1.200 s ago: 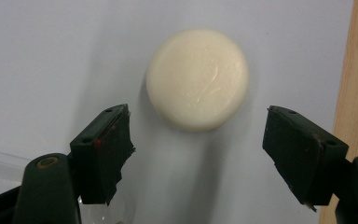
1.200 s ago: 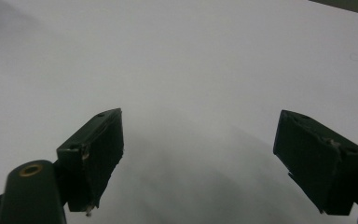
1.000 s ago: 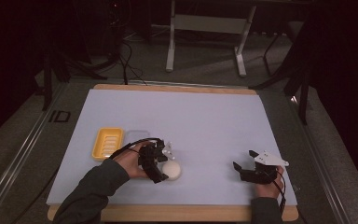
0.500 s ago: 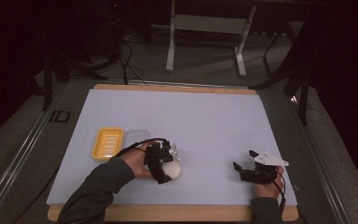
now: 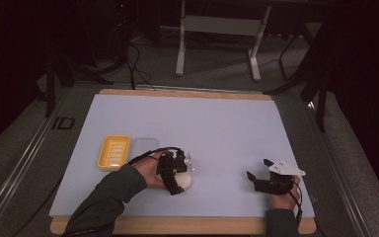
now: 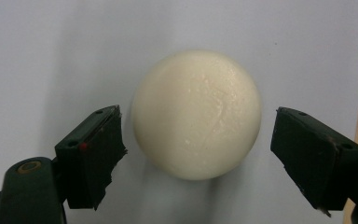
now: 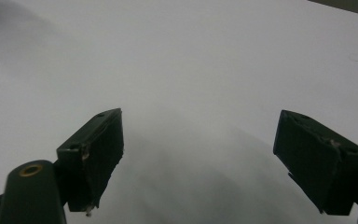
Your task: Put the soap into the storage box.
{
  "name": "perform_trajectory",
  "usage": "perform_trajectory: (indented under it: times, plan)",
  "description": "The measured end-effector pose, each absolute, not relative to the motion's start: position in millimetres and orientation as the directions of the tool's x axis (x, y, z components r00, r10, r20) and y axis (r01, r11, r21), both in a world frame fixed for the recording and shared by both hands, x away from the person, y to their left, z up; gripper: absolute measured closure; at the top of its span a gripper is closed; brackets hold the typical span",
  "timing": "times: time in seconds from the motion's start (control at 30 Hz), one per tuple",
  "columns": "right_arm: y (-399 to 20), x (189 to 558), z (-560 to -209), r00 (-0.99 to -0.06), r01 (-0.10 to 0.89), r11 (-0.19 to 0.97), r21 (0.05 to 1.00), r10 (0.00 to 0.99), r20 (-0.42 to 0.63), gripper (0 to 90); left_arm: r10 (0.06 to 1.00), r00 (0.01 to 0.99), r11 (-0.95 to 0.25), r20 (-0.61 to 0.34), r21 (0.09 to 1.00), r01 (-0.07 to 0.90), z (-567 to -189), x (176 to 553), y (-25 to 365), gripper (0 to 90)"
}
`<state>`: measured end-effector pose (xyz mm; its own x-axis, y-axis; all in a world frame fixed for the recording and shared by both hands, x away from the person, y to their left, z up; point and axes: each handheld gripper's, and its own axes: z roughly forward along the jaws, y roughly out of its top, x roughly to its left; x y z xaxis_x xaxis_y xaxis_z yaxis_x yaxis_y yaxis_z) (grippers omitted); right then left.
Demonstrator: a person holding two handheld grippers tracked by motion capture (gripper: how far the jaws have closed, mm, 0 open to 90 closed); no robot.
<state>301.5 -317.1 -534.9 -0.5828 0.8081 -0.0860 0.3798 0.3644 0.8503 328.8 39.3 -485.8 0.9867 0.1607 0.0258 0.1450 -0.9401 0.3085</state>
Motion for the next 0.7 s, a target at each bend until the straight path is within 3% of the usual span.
perform_trajectory:
  times: [0.7]
  plan:
    - [-317, 302, -535, -0.585, 0.381, 0.368, 0.848, 0.806, -0.087, 15.7, 0.130, 0.991, -0.966, 0.023, 0.228, 0.121, -496, 334, 24, 20.0]
